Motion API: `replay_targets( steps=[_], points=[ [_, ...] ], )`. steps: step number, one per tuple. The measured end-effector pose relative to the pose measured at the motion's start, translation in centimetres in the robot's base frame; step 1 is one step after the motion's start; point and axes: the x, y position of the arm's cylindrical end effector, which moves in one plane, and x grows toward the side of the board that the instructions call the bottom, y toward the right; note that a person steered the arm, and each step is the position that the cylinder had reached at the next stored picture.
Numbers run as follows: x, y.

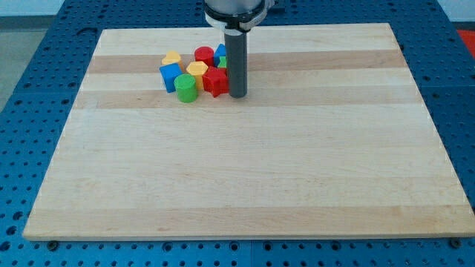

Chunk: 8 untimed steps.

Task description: Move the yellow heart closer to the red circle

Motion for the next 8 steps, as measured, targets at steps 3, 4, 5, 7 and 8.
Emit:
replay_targets(
  steps=[3,4,5,7,8],
  points=[
    [3.6,-6.2],
    [4.4,-13.4],
    [4.1,-19.9],
    [-2.1,-24.0],
    [-6.7,-23.4]
  ],
)
